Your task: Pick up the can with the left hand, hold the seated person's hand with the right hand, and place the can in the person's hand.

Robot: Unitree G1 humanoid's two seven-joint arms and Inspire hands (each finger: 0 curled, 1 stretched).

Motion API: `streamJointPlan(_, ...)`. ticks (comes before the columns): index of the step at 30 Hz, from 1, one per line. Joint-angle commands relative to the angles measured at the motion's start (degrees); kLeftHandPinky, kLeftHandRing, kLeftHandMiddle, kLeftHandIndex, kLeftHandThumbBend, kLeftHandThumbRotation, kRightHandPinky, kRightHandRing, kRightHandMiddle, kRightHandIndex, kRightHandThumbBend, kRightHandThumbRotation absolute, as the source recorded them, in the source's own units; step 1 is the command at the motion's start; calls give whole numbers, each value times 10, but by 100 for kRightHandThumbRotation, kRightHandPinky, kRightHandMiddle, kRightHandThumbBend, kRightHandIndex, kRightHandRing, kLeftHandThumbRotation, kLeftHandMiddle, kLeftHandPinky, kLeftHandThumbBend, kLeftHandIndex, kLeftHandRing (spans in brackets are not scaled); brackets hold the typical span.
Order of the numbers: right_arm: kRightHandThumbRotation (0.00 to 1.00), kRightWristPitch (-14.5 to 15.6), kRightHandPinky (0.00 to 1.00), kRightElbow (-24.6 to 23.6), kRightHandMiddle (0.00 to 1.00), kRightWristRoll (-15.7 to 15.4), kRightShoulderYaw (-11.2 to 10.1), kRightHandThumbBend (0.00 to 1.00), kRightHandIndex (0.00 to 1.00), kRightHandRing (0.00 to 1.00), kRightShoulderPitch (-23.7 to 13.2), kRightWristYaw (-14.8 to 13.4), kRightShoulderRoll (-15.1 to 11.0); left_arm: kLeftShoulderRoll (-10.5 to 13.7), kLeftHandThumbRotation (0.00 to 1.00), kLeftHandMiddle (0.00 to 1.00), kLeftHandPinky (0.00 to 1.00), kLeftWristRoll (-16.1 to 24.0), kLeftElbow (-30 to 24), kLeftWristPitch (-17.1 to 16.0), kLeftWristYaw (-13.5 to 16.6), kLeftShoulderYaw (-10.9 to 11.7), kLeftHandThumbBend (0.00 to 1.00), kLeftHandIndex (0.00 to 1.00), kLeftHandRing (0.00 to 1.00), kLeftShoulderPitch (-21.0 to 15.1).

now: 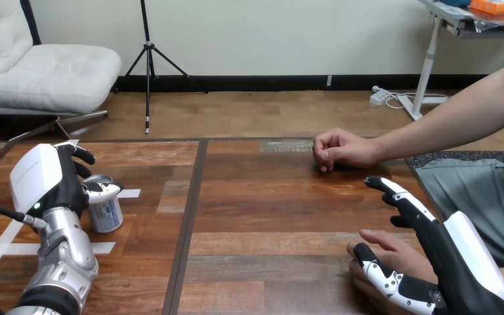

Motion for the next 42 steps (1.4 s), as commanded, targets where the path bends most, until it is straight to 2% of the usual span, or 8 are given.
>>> streamJointPlan(1,0,-6,83,-34,93,2,-4,34,89,91,-21,-2,-3,3,0,53,44,0,-3,-14,11,1,71,55,48,-37)
streamJointPlan(15,0,-7,82,-35,93,4,-5,34,89,91,-20,-2,-4,4,0,52,46,4,-5,-22,12,-3,72,55,48,-31)
streamJointPlan(20,0,-8,82,-35,93,2,-5,34,89,91,-20,-2,-5,3,0,52,45,2,-9,-33,17,-2,72,54,48,-26)
streamJointPlan(27,0,-6,81,-37,93,-3,-5,34,89,91,-21,-2,-5,1,0,52,43,-8,-11,-37,7,5,70,53,48,-24)
streamJointPlan(42,0,-2,81,-40,93,2,-3,33,89,91,-22,0,-3,1,0,52,44,-2,-15,-41,2,-5,71,55,48,-15)
